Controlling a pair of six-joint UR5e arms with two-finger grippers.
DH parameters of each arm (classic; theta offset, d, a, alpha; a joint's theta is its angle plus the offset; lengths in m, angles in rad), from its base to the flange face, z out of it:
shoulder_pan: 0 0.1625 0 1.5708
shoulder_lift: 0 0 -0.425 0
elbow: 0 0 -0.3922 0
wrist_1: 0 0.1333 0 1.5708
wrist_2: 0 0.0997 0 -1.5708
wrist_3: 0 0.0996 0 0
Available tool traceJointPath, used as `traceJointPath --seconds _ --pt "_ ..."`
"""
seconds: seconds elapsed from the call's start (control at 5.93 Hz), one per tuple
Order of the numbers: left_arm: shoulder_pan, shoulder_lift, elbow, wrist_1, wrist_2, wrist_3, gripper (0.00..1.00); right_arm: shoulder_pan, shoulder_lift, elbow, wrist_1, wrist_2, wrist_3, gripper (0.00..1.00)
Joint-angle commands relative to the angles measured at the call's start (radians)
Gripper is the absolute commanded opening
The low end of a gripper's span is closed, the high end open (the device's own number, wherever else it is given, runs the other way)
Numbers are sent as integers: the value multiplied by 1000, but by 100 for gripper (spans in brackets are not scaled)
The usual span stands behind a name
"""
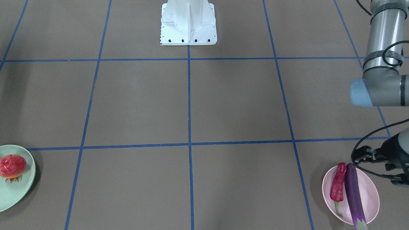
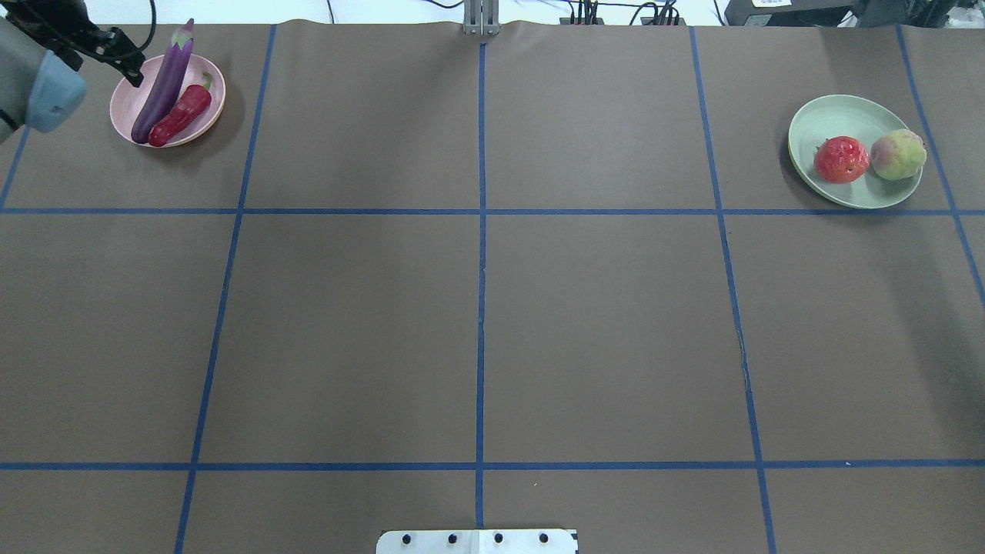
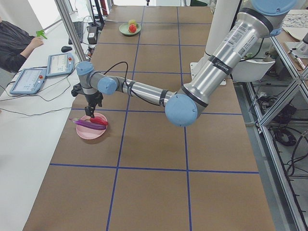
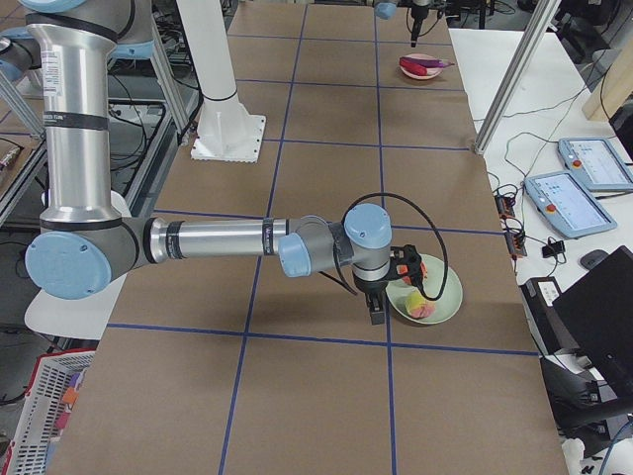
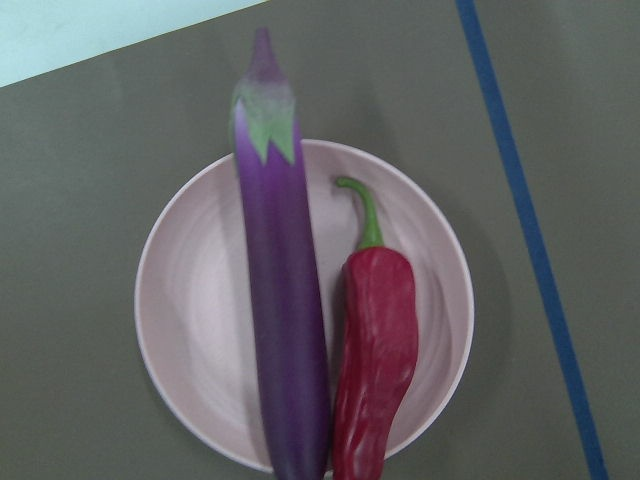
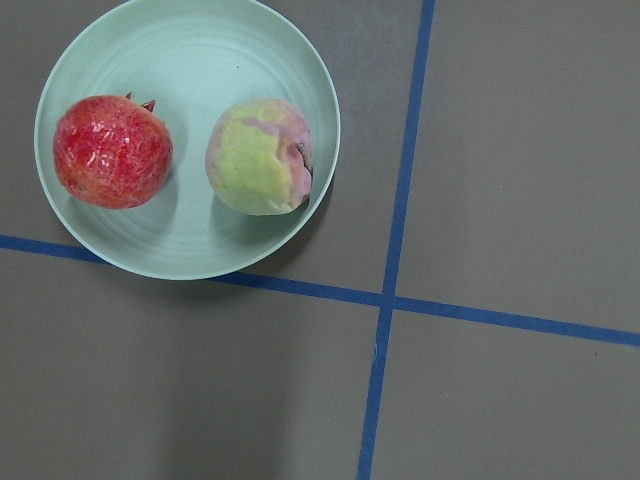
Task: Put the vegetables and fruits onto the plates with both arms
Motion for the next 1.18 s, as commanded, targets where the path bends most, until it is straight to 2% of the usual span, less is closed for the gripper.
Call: traceJointPath --seconds 0.0,0.17,0.34,0.51,0.67,0.84,1.01 --pt "-101 241 -197 6 -97 160 100 0 -3 1 0 1 0 100" --pt "-173 380 -261 6 -157 213 100 1 -6 6 -2 1 0 100" --pt "-251 486 -279 6 -200 225 100 1 -7 6 -2 3 0 100" --pt "-280 533 -308 11 -182 221 100 1 -7 7 -2 1 0 100" --pt "-282 541 -335 72 -147 222 100 1 -7 9 -2 3 0 100" --pt "-291 539 -392 201 -136 224 100 1 -7 11 -2 3 0 100" --pt "-296 568 -423 227 -129 225 100 1 -10 1 -2 -2 0 100"
